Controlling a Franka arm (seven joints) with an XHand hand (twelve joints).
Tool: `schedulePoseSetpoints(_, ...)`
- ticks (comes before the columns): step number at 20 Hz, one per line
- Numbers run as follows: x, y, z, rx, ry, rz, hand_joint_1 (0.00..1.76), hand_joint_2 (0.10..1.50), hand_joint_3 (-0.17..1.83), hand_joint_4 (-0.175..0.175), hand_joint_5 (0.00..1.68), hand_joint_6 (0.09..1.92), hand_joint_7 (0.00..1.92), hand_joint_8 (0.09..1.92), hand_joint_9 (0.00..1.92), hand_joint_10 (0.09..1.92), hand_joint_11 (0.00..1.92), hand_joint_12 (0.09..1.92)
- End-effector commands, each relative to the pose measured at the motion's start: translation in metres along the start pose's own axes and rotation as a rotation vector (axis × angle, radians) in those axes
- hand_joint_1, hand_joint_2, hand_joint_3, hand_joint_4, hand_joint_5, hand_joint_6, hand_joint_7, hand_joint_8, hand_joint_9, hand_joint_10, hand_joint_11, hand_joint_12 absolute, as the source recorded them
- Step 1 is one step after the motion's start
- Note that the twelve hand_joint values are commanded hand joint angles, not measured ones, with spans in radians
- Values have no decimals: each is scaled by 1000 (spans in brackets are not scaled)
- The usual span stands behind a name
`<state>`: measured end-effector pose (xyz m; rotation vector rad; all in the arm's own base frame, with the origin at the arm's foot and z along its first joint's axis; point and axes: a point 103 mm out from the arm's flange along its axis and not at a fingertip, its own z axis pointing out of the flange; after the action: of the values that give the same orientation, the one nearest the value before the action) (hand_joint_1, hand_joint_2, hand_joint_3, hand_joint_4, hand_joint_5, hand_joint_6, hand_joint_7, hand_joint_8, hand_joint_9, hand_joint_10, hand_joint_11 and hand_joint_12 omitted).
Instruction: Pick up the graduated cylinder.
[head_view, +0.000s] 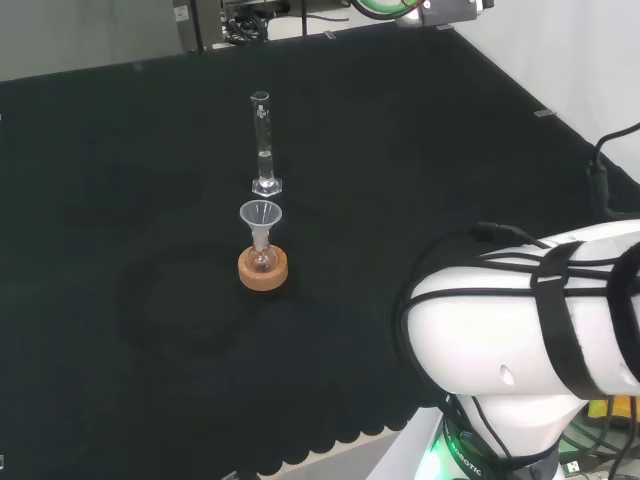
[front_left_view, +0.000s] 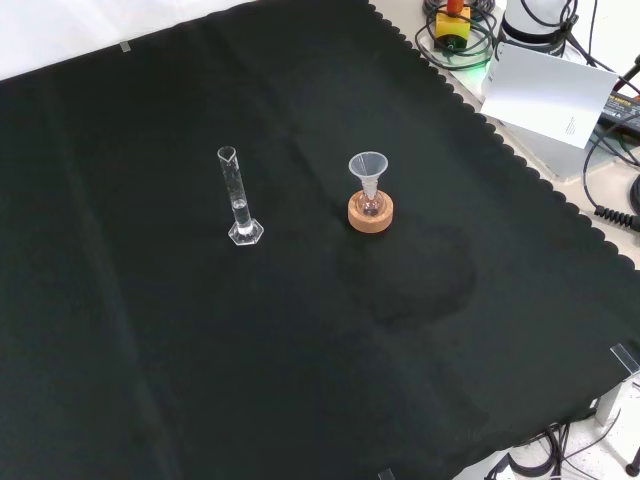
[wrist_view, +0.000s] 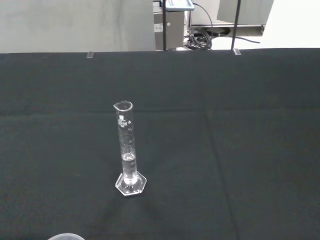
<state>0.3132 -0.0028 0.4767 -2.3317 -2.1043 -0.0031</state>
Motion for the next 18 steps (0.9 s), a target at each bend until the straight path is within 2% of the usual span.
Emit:
schedulePoseSetpoints(1, -10, 16, 30, 21, -6, 39, 116, 1388, 4, -10, 267, 87, 1, 437, 451, 87, 162, 1341)
schedulePoseSetpoints(7, -27, 56, 60, 16, 7, 33, 157, 1368, -5, -14, 266, 87, 17, 453, 471, 87, 170, 1346)
schedulePoseSetpoints(14, -62, 119, 111, -28, 86, 18, 246, 1328, -26, -25, 273, 87, 81, 502, 536, 87, 207, 1350)
schedulePoseSetpoints(16, -69, 134, 128, -17, 124, 8, 282, 1311, -34, -28, 280, 87, 97, 520, 549, 87, 217, 1347)
schedulePoseSetpoints(18, -74, 148, 146, 18, 152, 2, 307, 1297, -52, -26, 289, 87, 93, 560, 519, 179, 221, 1347)
